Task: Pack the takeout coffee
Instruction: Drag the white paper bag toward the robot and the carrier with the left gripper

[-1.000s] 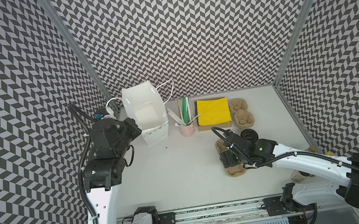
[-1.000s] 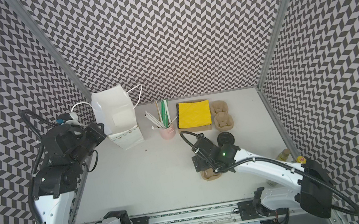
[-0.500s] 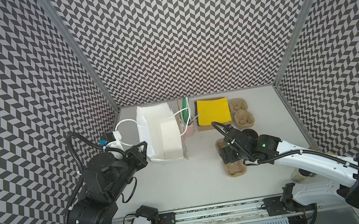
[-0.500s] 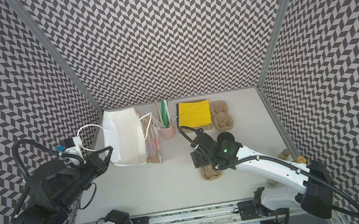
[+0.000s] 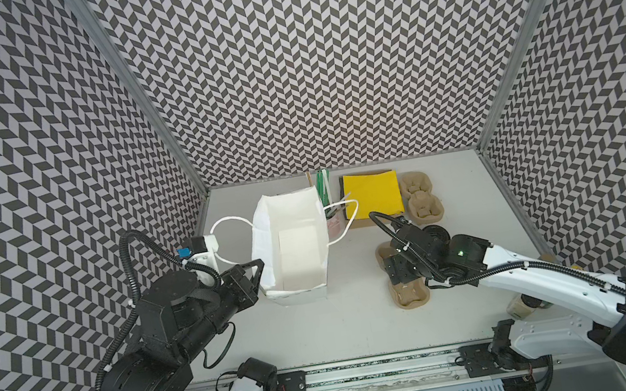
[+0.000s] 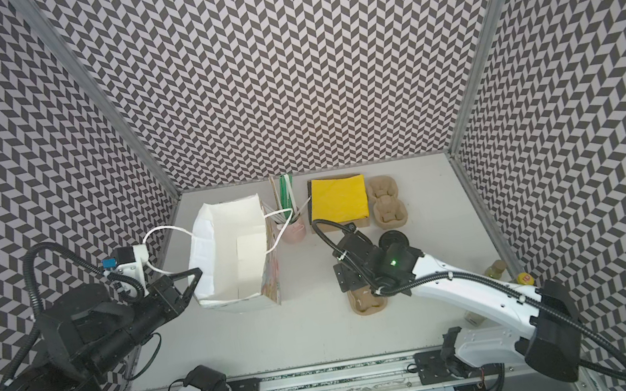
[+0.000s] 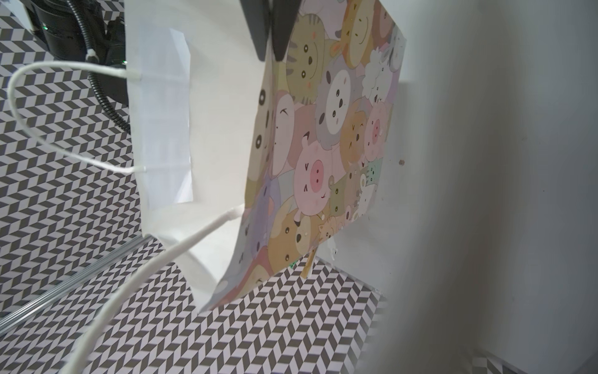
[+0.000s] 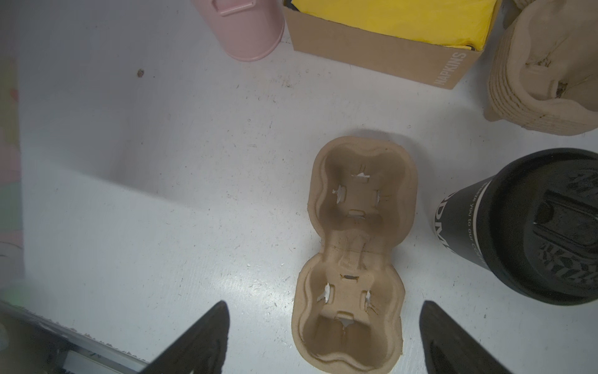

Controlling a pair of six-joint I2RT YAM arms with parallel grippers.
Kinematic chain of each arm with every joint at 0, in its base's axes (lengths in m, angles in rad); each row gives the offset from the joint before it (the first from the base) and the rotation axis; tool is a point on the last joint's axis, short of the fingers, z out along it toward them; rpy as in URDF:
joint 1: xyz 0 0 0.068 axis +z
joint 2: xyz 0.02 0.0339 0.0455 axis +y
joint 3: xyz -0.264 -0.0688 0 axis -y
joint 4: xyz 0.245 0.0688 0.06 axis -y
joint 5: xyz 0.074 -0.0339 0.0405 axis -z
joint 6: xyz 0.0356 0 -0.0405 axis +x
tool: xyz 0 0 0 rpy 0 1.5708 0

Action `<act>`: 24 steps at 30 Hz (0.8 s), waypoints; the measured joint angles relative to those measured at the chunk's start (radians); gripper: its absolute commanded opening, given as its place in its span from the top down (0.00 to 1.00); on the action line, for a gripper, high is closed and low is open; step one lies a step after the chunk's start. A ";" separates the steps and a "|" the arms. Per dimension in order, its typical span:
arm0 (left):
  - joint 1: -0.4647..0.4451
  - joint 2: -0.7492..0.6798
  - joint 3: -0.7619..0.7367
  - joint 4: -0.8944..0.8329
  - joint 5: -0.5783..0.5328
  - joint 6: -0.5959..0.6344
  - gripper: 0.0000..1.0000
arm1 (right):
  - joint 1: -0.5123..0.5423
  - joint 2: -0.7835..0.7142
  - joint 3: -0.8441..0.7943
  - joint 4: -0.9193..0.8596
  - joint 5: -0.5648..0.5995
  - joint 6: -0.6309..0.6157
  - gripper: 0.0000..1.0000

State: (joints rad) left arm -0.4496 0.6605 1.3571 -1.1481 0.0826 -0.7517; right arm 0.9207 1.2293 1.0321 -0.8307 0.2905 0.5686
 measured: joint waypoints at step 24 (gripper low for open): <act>-0.008 -0.105 -0.409 0.179 0.134 -0.189 1.00 | -0.138 -0.009 -0.128 0.086 -0.084 -0.040 0.29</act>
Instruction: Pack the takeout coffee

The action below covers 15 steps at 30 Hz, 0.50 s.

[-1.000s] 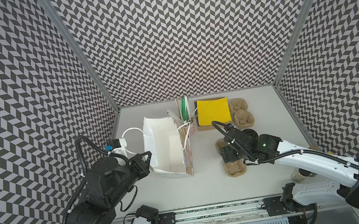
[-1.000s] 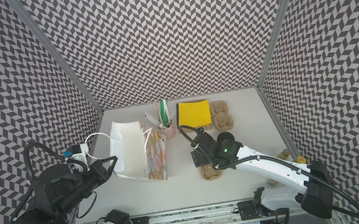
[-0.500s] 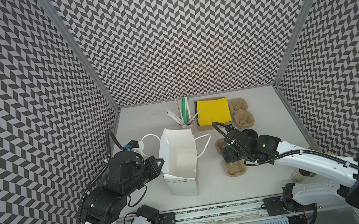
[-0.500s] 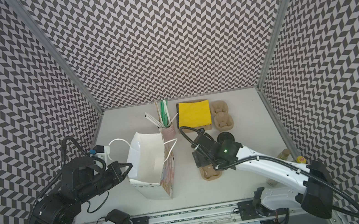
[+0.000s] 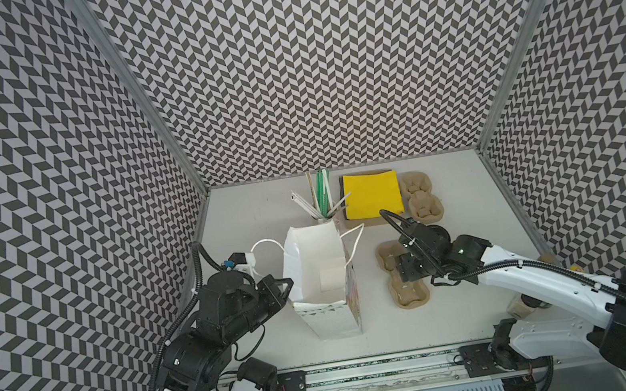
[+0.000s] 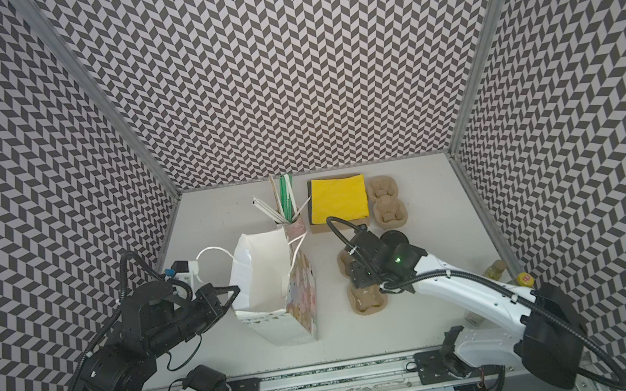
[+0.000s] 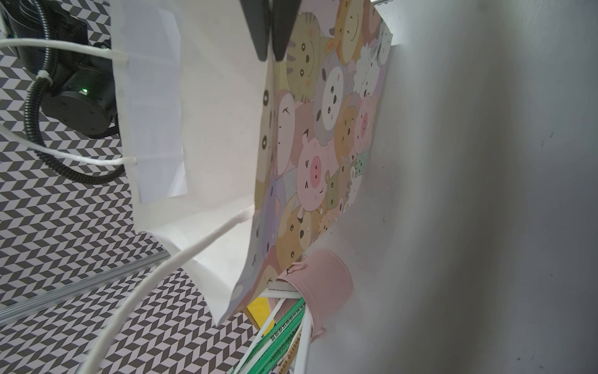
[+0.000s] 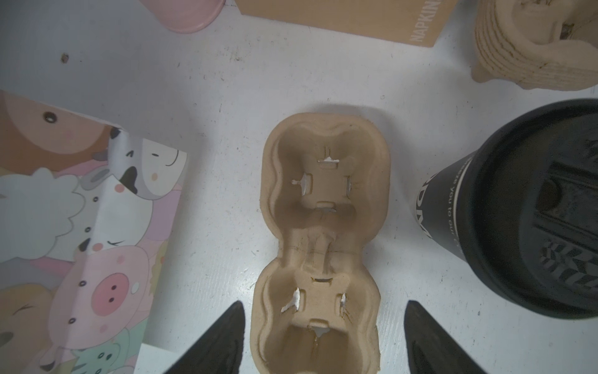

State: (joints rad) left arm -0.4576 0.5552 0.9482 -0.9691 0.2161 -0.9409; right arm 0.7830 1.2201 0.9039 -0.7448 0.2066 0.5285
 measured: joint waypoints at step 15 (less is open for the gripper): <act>0.000 -0.027 -0.062 0.120 0.003 -0.056 0.59 | -0.066 0.103 -0.033 0.016 -0.085 -0.031 0.34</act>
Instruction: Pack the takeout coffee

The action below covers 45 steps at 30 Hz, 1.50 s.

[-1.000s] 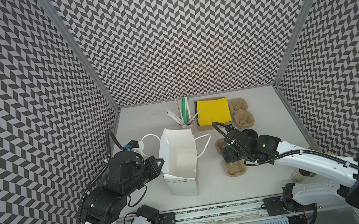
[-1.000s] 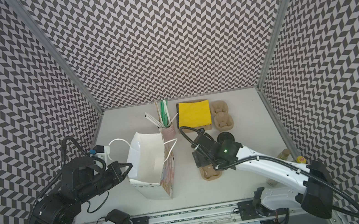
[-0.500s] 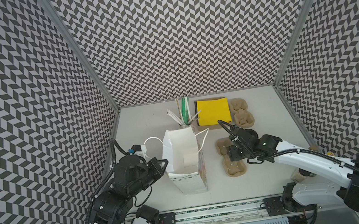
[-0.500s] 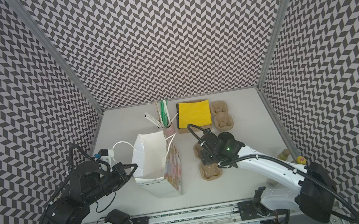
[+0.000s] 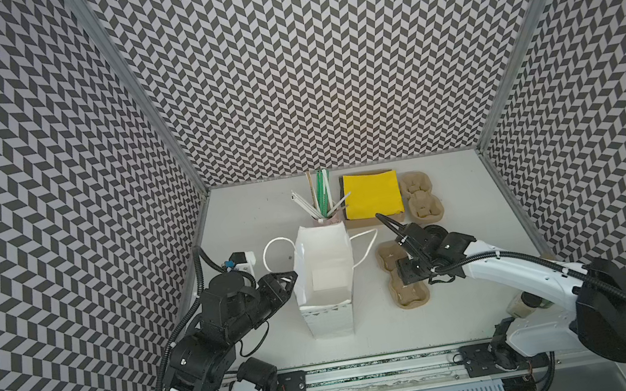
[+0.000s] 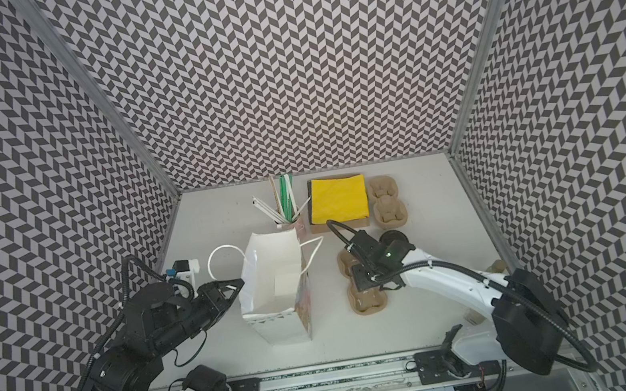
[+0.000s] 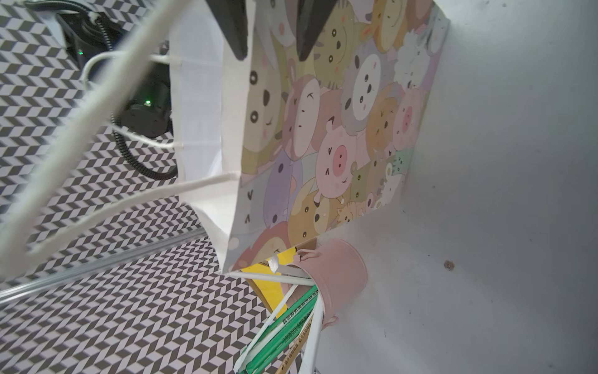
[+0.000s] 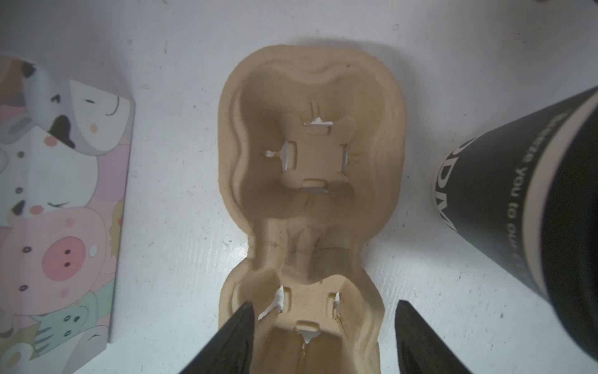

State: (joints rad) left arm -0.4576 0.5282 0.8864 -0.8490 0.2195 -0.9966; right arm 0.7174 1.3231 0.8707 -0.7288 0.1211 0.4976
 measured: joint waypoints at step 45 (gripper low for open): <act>0.000 0.087 0.182 0.051 -0.261 0.274 0.52 | -0.020 0.098 -0.035 -0.078 -0.011 0.004 0.85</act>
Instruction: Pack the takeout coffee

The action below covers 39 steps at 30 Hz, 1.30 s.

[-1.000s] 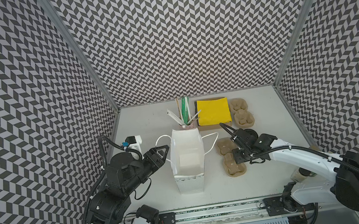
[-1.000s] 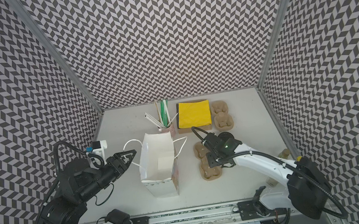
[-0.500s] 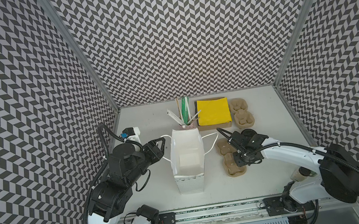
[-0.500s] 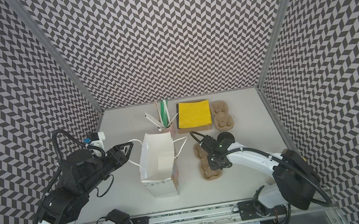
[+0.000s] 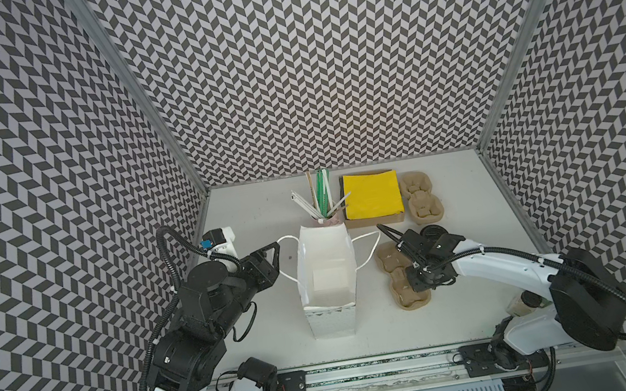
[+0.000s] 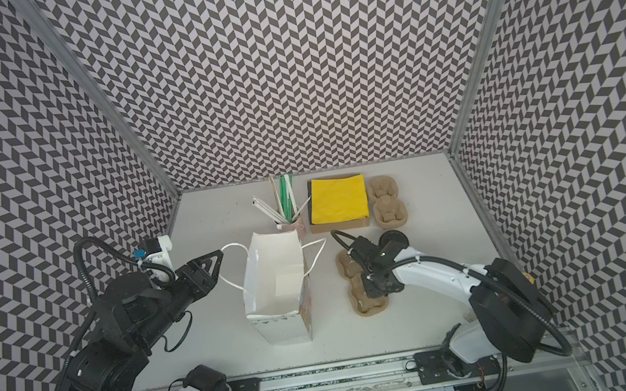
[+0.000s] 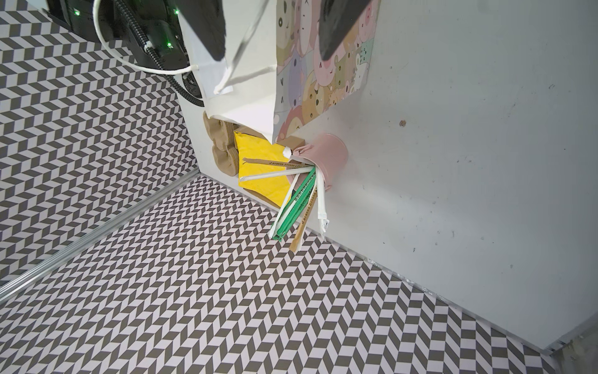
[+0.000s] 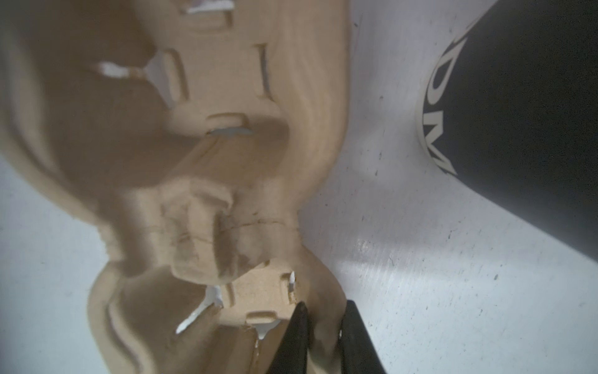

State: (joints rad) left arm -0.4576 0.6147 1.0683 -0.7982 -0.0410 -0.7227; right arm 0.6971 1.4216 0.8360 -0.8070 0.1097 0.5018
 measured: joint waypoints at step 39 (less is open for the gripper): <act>0.000 -0.088 -0.056 0.029 -0.034 0.075 0.51 | 0.022 -0.086 0.102 0.013 -0.015 0.018 0.43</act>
State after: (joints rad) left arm -0.4576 0.5270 1.0126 -0.7689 -0.0750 -0.6476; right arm 0.7193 1.3357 0.9382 -0.7940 0.0944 0.5201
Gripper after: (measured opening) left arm 0.490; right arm 0.549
